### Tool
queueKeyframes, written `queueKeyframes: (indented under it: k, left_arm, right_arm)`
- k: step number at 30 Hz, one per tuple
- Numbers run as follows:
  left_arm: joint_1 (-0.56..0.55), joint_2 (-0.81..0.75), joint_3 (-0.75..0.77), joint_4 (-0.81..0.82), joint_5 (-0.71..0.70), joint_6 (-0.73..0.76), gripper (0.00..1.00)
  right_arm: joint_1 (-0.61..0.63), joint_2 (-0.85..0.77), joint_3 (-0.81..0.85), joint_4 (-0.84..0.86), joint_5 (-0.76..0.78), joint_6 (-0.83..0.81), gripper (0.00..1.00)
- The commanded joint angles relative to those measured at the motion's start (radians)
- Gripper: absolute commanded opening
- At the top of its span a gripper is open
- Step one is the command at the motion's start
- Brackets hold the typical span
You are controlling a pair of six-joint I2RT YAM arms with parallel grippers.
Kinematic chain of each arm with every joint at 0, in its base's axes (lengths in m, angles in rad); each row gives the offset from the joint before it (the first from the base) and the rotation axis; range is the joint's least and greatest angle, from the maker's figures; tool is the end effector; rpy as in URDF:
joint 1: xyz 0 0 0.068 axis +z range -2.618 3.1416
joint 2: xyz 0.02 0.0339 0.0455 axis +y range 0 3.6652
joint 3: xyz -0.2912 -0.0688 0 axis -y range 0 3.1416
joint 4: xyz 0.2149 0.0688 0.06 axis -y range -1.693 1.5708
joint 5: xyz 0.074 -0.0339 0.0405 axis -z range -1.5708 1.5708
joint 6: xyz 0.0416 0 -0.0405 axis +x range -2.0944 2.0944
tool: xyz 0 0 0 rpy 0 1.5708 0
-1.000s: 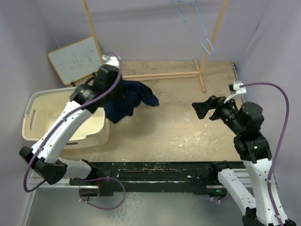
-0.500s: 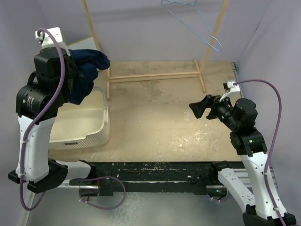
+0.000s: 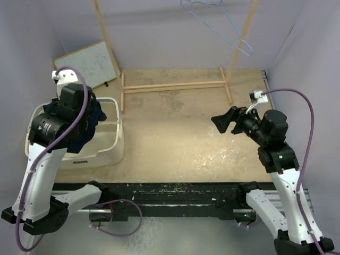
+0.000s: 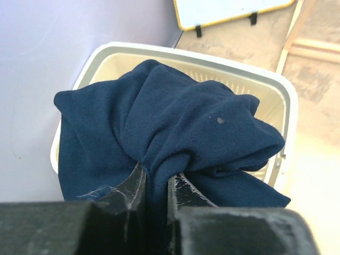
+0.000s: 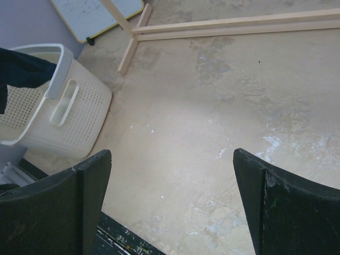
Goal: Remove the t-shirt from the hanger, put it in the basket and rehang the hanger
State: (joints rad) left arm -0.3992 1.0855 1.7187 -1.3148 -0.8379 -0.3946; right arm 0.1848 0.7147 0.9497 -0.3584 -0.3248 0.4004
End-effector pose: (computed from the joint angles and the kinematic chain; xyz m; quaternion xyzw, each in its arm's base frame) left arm 0.1051 -0.0108 0.4825 -0.1731 0.8251 0.1868 0.5043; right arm 0.1034 0.0328 0.3988 -0.0269 0.7467 0.3045 0.5907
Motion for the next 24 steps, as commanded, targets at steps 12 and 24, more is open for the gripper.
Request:
queueKeyframes:
  k: [12, 24]
  left_arm:
    - [0.012, 0.026, -0.102, 0.177, 0.066, 0.016, 0.99]
    - [0.008, -0.187, -0.628, 0.788, 1.079, -0.013, 0.99]
  right_arm:
    - [0.002, -0.023, 0.024, 0.0, -0.005, -0.014, 0.97]
    - [0.002, -0.03, 0.009, -0.045, 0.046, -0.011, 1.0]
